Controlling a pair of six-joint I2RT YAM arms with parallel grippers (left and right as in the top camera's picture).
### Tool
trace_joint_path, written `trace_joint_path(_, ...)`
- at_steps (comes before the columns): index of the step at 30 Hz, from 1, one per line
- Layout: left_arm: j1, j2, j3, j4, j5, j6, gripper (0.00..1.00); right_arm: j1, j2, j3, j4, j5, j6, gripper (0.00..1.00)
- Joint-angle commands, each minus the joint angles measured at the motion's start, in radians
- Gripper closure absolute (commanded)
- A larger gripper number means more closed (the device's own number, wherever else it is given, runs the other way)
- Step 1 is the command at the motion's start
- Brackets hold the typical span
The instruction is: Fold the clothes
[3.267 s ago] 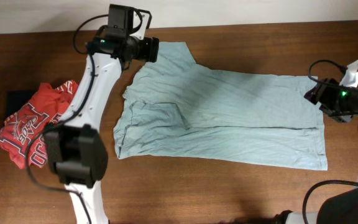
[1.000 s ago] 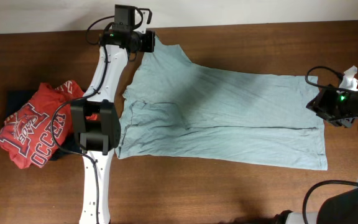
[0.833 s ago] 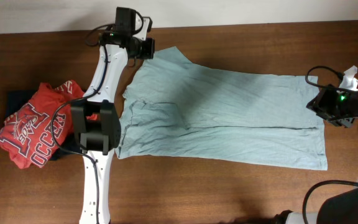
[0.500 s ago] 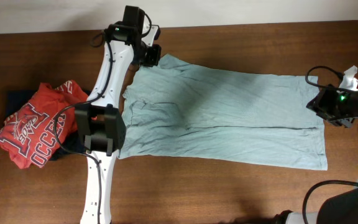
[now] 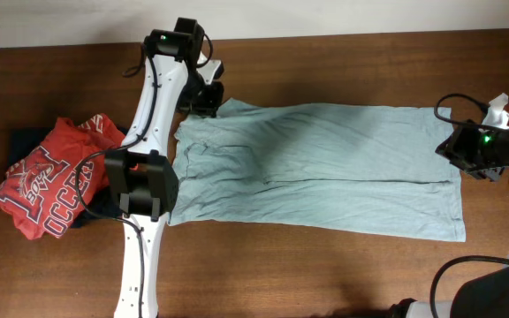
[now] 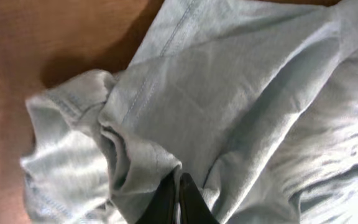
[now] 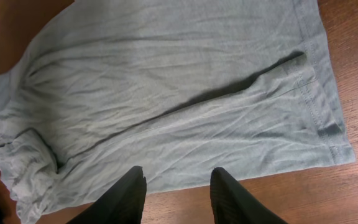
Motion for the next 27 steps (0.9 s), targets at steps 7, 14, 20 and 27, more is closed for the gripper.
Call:
trace_joint_path(7,0.005,0.003,0.018,-0.121,-0.055,0.029,0.99,-0.005,-0.007,0.013,0.003,0.01,-0.01,0.61)
trace_joint_path(14,0.002,0.003,0.018,-0.153,-0.059,0.048,0.99,-0.005,-0.007,0.013,0.006,0.01,-0.01,0.6)
trace_joint_path(20,0.0,0.004,0.018,-0.144,-0.061,0.051,0.98,-0.004,-0.003,0.013,0.074,0.008,-0.062,0.61)
trace_joint_path(27,-0.001,0.003,0.018,-0.142,-0.077,0.051,0.98,-0.006,0.114,0.016,0.242,0.009,-0.089,0.64)
